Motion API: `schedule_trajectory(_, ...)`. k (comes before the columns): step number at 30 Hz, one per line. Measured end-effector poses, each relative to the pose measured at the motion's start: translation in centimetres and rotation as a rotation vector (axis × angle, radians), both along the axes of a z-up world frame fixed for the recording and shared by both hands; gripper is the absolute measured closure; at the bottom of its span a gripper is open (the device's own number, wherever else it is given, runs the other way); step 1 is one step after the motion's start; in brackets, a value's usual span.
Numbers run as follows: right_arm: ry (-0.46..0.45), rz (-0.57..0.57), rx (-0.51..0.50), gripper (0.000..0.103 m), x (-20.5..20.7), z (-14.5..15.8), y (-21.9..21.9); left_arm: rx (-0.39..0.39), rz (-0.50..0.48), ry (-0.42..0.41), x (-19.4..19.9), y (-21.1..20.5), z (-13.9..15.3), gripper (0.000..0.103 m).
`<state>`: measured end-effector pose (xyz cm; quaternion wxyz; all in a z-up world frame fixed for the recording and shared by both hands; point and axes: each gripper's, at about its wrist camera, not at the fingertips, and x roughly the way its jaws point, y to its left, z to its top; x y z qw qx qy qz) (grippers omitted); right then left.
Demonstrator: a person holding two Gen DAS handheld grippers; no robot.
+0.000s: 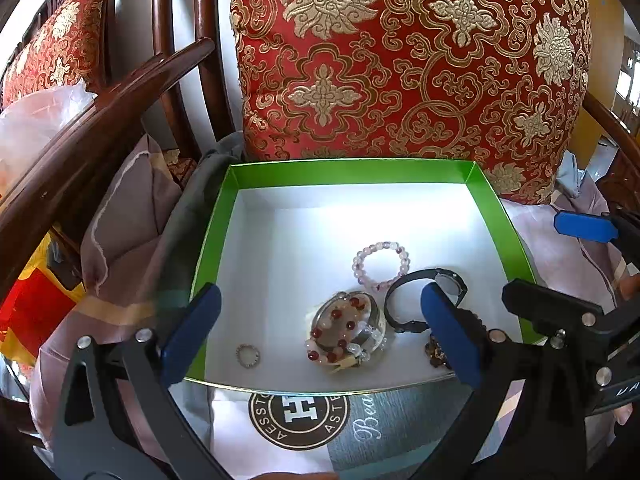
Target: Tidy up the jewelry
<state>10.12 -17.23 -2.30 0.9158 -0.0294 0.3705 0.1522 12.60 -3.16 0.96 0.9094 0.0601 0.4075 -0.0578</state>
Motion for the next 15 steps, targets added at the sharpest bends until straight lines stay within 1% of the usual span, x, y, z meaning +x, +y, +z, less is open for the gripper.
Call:
schedule_trajectory(4, 0.003, 0.0, 0.001, 0.002, 0.13, -0.08, -0.09, 0.006, -0.002, 0.001, -0.06, -0.18, -0.1, 0.002)
schedule_trajectory(7, 0.013, 0.016, 0.02, 0.002, 0.07, -0.12, -0.1, 0.02, -0.013, 0.007, 0.05, -0.53, -0.33, 0.002)
schedule_trajectory(10, -0.001, 0.013, 0.001, 0.001, -0.06, -0.03, 0.07, 0.033, -0.013, 0.009, 0.07, -0.58, -0.38, 0.002)
schedule_trajectory(15, 0.002, 0.011, 0.005, 0.001, 0.02, 0.07, -0.06, 0.017, -0.009, 0.025, 0.28, -0.26, -0.42, 0.002)
